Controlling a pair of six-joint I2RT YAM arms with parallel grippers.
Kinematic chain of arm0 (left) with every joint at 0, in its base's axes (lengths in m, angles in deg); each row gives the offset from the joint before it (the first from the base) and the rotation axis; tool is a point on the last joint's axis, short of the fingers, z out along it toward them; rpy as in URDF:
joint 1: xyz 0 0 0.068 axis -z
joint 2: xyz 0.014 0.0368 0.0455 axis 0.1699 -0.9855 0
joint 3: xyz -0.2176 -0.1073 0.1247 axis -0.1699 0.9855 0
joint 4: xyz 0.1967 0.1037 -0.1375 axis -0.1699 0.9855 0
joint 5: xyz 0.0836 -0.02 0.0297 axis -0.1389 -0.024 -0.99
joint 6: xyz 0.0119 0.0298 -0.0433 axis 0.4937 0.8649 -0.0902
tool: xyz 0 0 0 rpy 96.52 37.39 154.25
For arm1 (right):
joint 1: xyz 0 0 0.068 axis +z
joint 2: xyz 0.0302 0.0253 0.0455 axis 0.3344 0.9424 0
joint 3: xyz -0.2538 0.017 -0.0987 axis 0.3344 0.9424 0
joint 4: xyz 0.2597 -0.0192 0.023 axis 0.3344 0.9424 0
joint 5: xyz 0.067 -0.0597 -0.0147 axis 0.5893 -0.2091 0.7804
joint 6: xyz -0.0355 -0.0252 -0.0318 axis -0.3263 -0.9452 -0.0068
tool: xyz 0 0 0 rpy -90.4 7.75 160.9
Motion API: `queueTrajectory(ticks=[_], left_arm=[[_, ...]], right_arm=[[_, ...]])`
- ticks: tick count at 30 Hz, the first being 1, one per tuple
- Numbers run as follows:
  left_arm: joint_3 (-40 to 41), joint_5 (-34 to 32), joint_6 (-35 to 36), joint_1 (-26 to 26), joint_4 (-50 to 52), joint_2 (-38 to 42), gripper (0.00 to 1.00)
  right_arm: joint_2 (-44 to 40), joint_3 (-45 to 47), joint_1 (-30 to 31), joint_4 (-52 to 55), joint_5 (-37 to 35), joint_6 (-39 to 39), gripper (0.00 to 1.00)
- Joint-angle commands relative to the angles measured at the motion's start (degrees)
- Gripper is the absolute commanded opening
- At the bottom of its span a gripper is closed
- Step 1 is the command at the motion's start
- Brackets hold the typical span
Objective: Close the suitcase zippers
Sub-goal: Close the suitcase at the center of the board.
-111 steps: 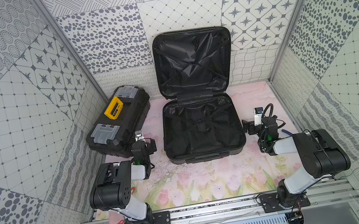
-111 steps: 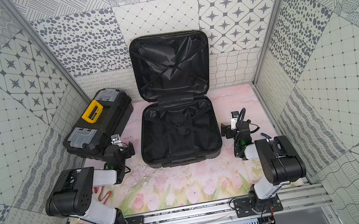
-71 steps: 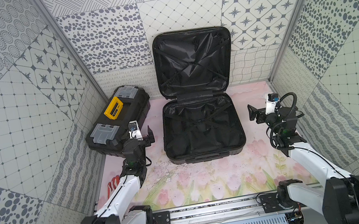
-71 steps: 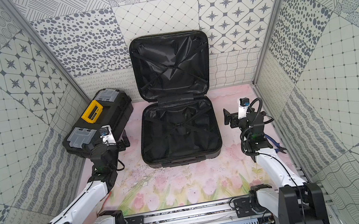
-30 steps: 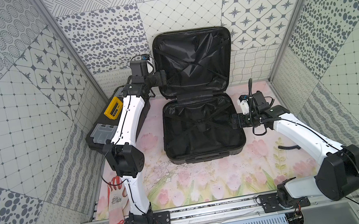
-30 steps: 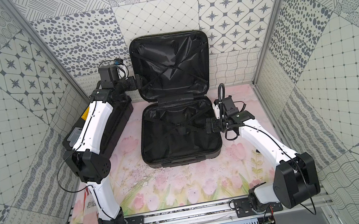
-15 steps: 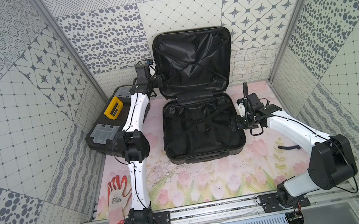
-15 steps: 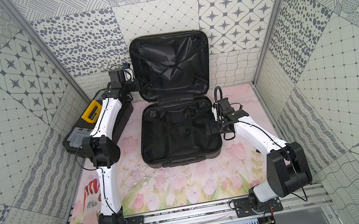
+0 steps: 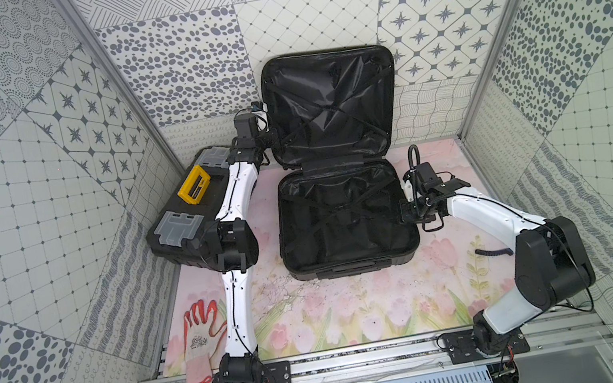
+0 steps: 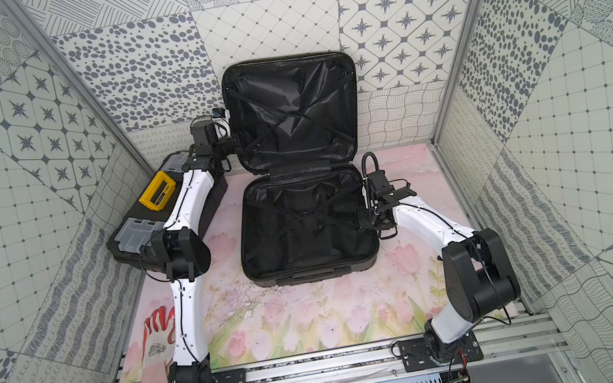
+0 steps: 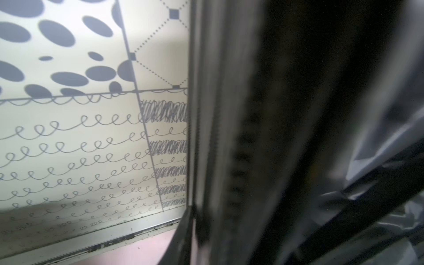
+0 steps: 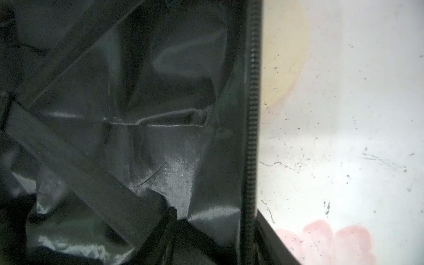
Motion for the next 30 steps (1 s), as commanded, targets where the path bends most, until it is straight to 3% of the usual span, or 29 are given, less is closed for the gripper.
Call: queueTrajectory(ticks=[1, 5, 10, 19, 25, 30], left_arm=[[-0.7, 3.6, 1.1, -0.2, -6.9, 0.0, 0.15], [1.8, 4.3, 1.5, -0.1, -6.4, 1.9, 0.06], [12.0, 3.6, 4.4, 1.3, -11.0, 9.3, 0.0], [46.9, 2.2, 4.9, 3.4, -30.9, 30.8, 0.0], [64.3, 3.3, 5.2, 4.0, -39.2, 40.4, 0.0], [72.8, 5.3, 6.1, 5.5, -41.9, 45.0, 0.0]], right_arm=[[0.6, 0.4, 0.4, -4.0, -0.3, 2.7, 0.31], [1.2, 0.3, 0.4, -4.6, -0.4, 4.4, 0.08], [1.0, 0.9, 0.9, -5.5, -2.2, 7.0, 0.0], [0.4, 1.2, 1.4, -8.9, -8.0, 11.3, 0.0], [0.7, 1.1, 2.7, -10.9, -11.5, 13.9, 0.0], [0.7, 2.4, 4.0, -13.0, -13.0, 16.0, 0.0]])
